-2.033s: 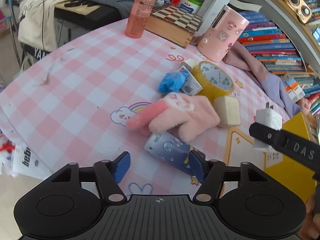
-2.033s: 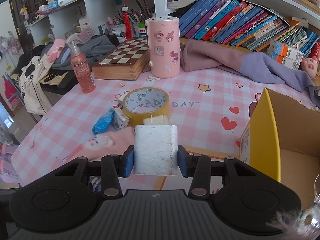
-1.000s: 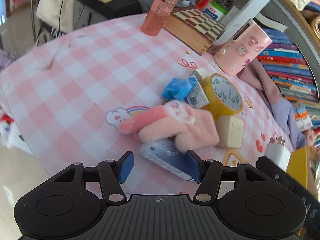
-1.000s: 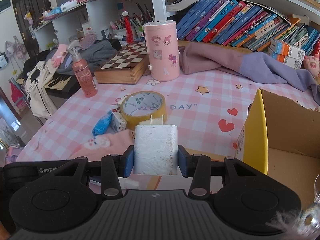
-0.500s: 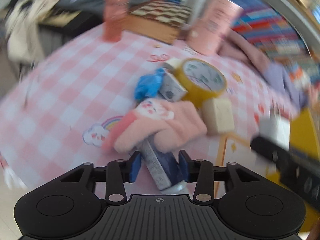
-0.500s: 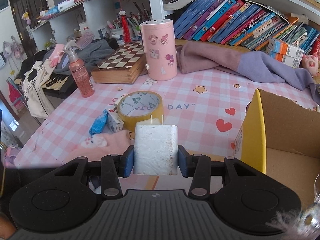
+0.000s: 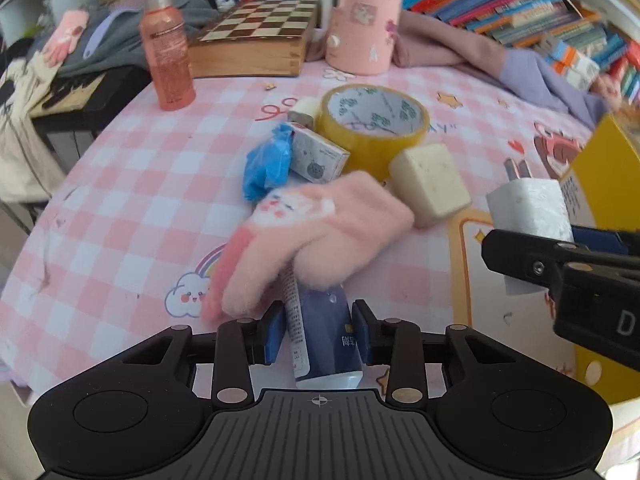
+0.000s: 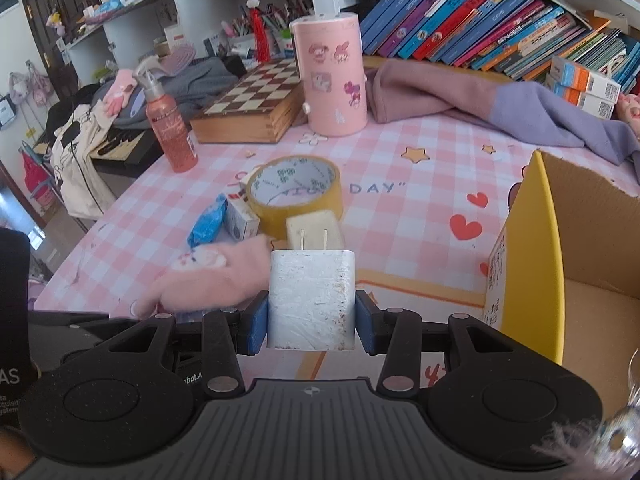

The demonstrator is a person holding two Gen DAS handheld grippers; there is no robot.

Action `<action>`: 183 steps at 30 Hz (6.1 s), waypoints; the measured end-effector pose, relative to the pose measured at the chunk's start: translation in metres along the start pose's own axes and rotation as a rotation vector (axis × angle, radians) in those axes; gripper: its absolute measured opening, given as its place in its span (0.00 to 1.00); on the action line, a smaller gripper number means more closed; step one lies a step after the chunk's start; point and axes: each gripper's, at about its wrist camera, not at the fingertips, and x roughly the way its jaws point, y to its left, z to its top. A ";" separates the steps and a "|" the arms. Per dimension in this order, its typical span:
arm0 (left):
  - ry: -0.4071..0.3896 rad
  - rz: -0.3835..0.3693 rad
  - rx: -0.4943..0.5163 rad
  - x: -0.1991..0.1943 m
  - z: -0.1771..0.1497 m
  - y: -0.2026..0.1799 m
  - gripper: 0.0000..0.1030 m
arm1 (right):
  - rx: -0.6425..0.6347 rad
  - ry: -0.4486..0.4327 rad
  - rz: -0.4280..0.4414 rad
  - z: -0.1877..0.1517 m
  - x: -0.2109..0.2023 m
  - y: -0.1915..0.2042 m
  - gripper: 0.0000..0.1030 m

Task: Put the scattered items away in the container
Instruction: 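Grasp the blue-and-white spray bottle upright with the left gripper while the right gripper holds the charger, then carry the spray bottle and charger plug over the yellow box with both grippers, then lower the charger into the box and open the right gripper while the left lowers the bottle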

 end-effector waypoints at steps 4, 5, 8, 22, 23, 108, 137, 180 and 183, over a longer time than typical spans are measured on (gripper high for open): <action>0.000 -0.040 -0.051 -0.004 -0.002 0.011 0.30 | 0.013 0.036 -0.015 -0.003 0.007 -0.002 0.41; 0.009 -0.055 -0.079 -0.005 -0.002 0.016 0.30 | 0.014 0.041 -0.019 -0.004 0.007 -0.002 0.41; 0.010 -0.092 -0.148 -0.018 -0.005 0.028 0.30 | 0.012 0.031 -0.027 -0.006 0.003 0.001 0.41; -0.308 -0.134 -0.058 -0.133 -0.005 0.038 0.30 | 0.015 -0.174 -0.063 -0.008 -0.075 0.016 0.41; -0.323 -0.138 -0.049 -0.138 -0.007 0.037 0.30 | 0.007 -0.185 -0.066 -0.011 -0.081 0.020 0.41; -0.143 -0.637 0.472 -0.170 -0.114 -0.107 0.30 | 0.536 -0.200 -0.510 -0.218 -0.252 -0.030 0.41; -0.169 -0.659 0.502 -0.167 -0.101 -0.134 0.30 | 0.534 -0.201 -0.513 -0.213 -0.248 -0.053 0.41; -0.312 -0.415 0.353 -0.103 0.039 -0.230 0.30 | 0.092 -0.204 -0.236 -0.034 -0.155 -0.212 0.41; -0.280 -0.401 0.370 -0.088 0.046 -0.238 0.30 | 0.057 -0.167 -0.231 -0.026 -0.143 -0.223 0.41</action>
